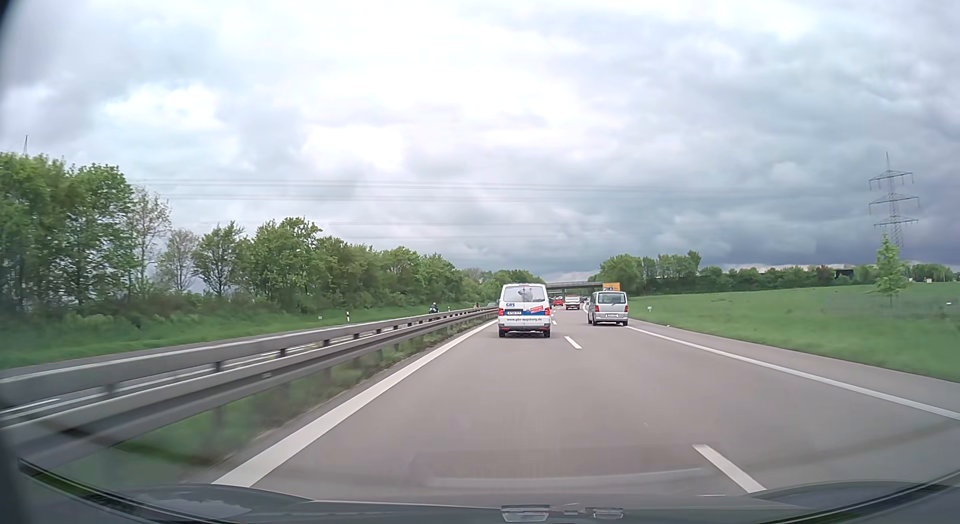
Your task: Follow the waypoints while adhering to traffic rules and regulations
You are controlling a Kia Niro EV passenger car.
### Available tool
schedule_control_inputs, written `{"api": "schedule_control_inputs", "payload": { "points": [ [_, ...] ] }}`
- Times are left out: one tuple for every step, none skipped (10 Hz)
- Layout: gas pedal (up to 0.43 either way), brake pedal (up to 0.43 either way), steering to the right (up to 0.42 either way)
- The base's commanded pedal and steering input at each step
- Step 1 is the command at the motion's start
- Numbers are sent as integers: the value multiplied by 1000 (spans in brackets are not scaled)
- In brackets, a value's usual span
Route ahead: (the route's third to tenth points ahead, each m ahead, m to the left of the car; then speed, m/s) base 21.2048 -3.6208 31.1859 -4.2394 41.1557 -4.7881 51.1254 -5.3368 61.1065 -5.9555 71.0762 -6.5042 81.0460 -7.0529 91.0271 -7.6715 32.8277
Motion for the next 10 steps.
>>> {"api": "schedule_control_inputs", "payload": {
  "points": [
    [240, 12, 9],
    [240, 12, 9],
    [240, 12, 9],
    [220, 12, 10],
    [209, 12, 11],
    [209, 12, 11],
    [209, 12, 11],
    [189, 12, 11],
    [177, 12, 11],
    [177, 12, 10]
  ]
}}
